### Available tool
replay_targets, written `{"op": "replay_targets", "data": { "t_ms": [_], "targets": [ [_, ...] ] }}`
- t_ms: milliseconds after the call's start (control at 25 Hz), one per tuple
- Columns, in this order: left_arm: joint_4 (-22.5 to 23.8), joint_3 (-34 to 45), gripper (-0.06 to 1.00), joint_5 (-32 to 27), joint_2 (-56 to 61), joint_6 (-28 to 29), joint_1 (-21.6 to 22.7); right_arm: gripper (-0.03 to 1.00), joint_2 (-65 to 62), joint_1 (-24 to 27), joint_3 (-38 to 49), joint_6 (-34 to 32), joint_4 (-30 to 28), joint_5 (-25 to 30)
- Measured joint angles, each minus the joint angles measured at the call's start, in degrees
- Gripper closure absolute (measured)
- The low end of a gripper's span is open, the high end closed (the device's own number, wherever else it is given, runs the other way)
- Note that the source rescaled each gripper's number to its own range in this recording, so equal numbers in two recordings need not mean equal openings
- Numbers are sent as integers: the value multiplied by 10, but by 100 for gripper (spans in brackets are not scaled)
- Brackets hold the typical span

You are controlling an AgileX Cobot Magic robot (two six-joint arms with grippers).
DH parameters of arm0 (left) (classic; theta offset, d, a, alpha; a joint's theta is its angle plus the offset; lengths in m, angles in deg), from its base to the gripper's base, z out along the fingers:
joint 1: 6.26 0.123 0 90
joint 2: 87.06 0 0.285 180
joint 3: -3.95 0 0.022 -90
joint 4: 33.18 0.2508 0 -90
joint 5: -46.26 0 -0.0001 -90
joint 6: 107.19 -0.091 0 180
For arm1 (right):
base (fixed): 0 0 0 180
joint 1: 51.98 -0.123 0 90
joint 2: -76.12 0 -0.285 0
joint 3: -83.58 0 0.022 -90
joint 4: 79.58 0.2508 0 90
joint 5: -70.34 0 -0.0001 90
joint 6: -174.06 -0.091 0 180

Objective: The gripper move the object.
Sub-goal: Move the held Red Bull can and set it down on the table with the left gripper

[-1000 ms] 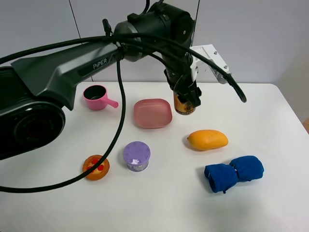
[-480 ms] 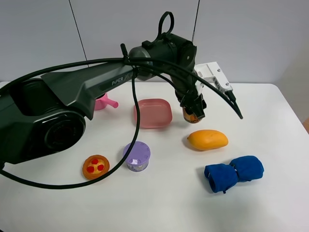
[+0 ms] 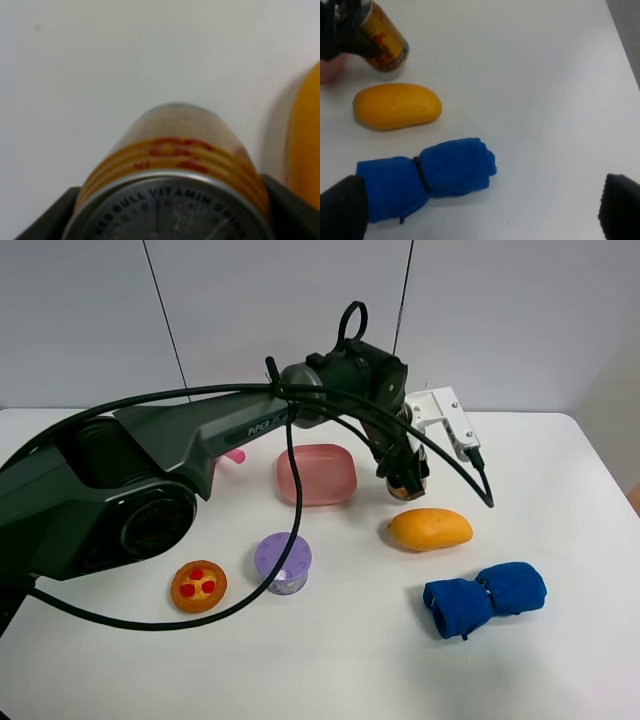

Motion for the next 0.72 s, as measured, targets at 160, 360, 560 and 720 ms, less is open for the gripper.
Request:
{"op": "replay_targets", "data": {
  "t_ms": [160,360,560,720],
  "targets": [
    [11,0,93,3,-11,-3,0,-3,0,0,0,0,0,0],
    [12,0,93,20,-15,-4,4,-3,0,0,0,0,0,0],
    [12,0,93,26,-17,-6,6,-3,0,0,0,0,0,0],
    [12,0,93,26,-17,-7,6,-3,0,0,0,0,0,0]
  ]
}}
